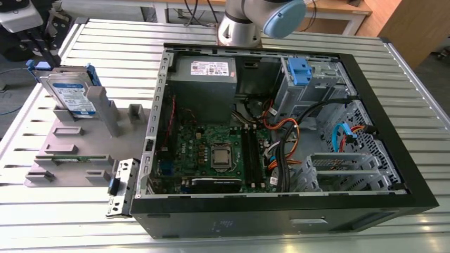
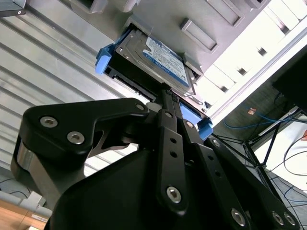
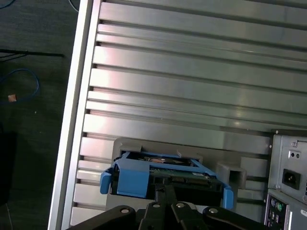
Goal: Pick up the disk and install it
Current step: 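Pick up the disk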
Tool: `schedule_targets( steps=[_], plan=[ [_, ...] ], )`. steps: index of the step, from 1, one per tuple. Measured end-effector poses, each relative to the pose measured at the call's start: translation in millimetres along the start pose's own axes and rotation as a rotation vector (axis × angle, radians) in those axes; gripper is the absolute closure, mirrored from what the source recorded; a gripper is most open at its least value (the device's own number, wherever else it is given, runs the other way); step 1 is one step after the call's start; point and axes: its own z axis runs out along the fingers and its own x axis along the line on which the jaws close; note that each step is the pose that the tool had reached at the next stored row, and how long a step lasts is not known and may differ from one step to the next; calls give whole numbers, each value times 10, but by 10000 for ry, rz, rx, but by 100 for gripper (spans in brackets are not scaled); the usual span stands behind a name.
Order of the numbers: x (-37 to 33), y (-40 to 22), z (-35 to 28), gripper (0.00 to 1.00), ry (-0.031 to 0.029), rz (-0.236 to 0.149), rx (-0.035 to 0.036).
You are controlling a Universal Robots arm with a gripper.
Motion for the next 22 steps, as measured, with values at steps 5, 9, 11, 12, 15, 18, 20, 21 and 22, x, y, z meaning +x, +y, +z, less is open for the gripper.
schedule_targets(
  steps=[5,9,11,12,15,18,20,21,22],
  plan=[
    [0,0,0,89,14,-327,-8],
    [0,0,0,89,28,-629,-15],
    [0,0,0,89,34,-781,-19],
    [0,0,0,89,37,-855,-21],
    [0,0,0,89,47,-1080,-26],
    [0,0,0,89,56,-1312,-32],
    [0,0,0,89,63,-1465,-36],
    [0,0,0,89,67,-1548,-38],
    [0,0,0,89,71,-1626,-40]
  ],
)
